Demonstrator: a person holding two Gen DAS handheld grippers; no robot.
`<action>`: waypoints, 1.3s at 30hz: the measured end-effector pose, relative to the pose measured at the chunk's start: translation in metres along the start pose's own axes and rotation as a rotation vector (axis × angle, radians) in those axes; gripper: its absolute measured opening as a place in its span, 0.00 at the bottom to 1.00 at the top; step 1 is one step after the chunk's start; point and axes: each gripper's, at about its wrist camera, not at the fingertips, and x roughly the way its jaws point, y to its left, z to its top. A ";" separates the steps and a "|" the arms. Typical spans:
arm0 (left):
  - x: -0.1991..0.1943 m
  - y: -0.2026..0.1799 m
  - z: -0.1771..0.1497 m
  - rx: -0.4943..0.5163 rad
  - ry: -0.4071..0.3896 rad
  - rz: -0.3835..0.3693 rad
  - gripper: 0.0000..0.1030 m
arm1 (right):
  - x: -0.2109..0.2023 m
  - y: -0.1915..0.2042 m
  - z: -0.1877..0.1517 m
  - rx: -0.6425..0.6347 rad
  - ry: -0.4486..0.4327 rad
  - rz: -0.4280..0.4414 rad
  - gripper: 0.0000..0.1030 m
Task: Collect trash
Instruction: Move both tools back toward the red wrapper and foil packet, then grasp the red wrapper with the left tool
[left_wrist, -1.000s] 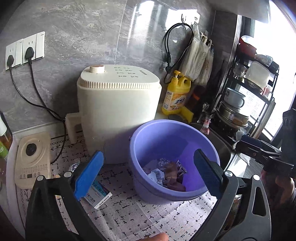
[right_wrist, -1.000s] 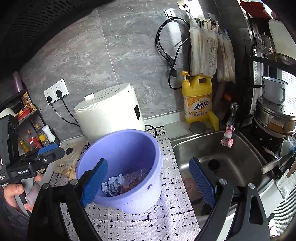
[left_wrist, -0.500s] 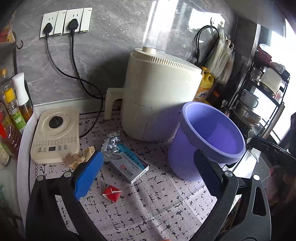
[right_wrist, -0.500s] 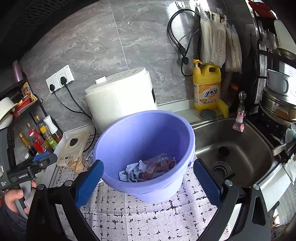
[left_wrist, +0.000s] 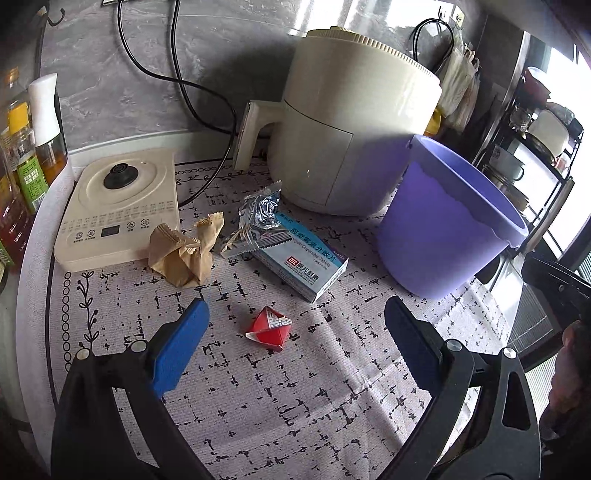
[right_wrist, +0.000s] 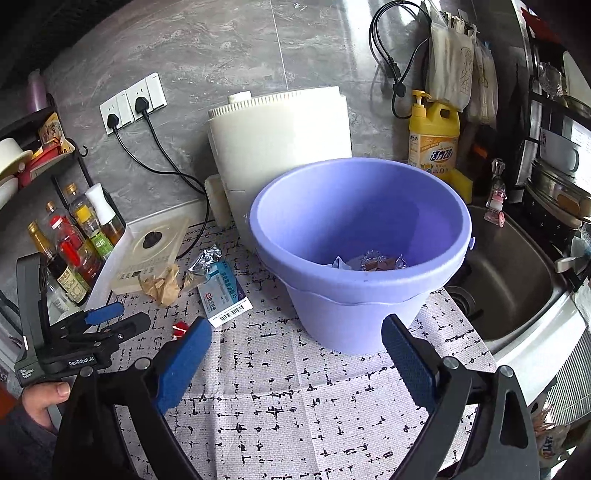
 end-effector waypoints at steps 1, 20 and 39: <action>0.004 0.003 -0.002 0.003 0.011 -0.001 0.88 | 0.002 0.004 -0.002 0.002 0.007 -0.002 0.88; 0.080 0.009 -0.014 0.096 0.129 -0.019 0.63 | 0.011 0.021 -0.033 0.058 0.071 -0.115 0.86; 0.011 0.057 -0.001 -0.070 0.026 0.116 0.28 | 0.055 0.088 -0.008 -0.124 0.102 0.120 0.74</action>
